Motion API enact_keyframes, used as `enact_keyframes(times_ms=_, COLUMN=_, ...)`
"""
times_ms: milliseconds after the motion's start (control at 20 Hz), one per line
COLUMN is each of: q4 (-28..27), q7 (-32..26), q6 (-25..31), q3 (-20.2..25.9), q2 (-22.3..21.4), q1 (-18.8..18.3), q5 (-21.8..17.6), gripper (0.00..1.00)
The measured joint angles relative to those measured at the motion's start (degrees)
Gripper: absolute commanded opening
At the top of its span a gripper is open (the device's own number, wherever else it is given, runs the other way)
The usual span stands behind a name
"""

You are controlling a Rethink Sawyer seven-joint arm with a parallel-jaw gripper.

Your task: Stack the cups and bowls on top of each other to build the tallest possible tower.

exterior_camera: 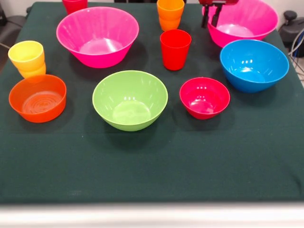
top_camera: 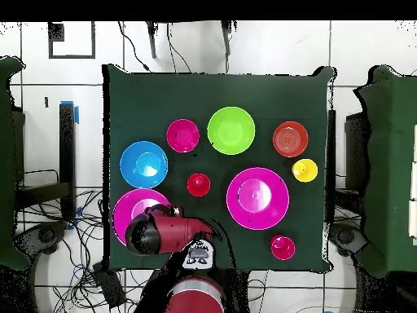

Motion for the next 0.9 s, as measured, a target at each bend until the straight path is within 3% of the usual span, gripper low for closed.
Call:
enact_keyframes(times_ms=250, q4=0.08, q7=0.00, q6=0.80, q3=1.54, q2=-1.08, q1=-1.33, q5=-0.01, gripper=0.00)
enact_keyframes(times_ms=550, q4=2.38, q7=0.00, q6=7.50, q3=7.18, q2=-7.31, q1=-5.99, q5=-0.01, gripper=0.00)
enact_keyframes(times_ms=900, q4=4.11, q7=0.00, q6=13.09, q3=11.46, q2=-11.78, q1=-8.52, q5=-0.05, gripper=0.00)
